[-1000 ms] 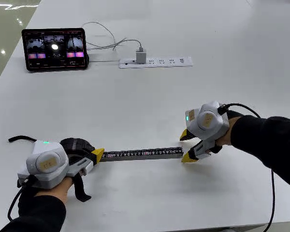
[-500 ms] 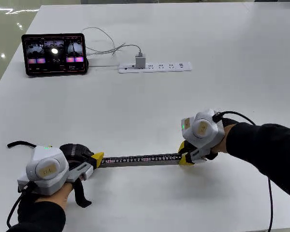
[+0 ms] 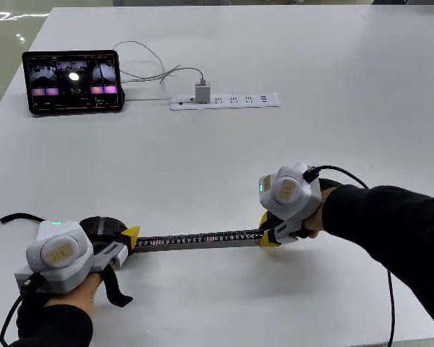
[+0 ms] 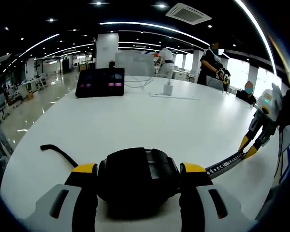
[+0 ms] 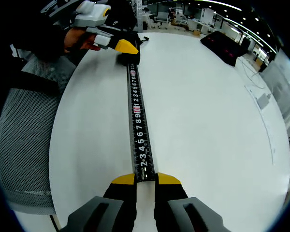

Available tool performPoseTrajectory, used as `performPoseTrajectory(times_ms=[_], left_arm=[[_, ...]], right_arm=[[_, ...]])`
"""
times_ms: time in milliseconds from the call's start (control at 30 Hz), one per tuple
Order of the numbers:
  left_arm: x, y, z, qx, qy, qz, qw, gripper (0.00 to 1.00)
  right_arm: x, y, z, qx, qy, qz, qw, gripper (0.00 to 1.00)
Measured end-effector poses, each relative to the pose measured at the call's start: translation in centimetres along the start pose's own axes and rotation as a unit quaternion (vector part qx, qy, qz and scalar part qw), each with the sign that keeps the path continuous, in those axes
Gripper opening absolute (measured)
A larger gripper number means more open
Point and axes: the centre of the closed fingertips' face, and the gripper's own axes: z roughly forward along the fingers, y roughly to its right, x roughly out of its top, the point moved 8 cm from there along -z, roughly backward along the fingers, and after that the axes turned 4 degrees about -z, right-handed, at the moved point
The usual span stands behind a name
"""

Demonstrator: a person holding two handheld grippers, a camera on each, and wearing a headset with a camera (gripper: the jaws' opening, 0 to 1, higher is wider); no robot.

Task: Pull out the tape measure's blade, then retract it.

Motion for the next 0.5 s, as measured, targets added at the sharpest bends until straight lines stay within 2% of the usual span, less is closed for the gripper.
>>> performPoseTrajectory(times_ms=[100, 300, 333, 500], left_arm=[[0.08, -0.08, 0.0, -0.002, -0.004, -0.003, 1.0, 0.63], [0.28, 0.19, -0.29, 0.0, -0.024, -0.001, 0.9997, 0.61], [0.3, 0.22, -0.36, 0.001, -0.03, 0.003, 0.9995, 0.61], [0.28, 0.3, -0.58, 0.003, -0.03, 0.006, 0.9995, 0.61]], right_arm=[[0.22, 0.1, 0.0, 0.0, -0.014, 0.021, 0.9997, 0.09], [0.21, 0.06, 0.05, -0.003, -0.014, 0.023, 0.9996, 0.08], [0.31, 0.04, 0.11, -0.005, -0.018, 0.035, 0.9992, 0.08], [0.42, 0.08, 0.18, -0.003, -0.016, 0.033, 0.9993, 0.08]])
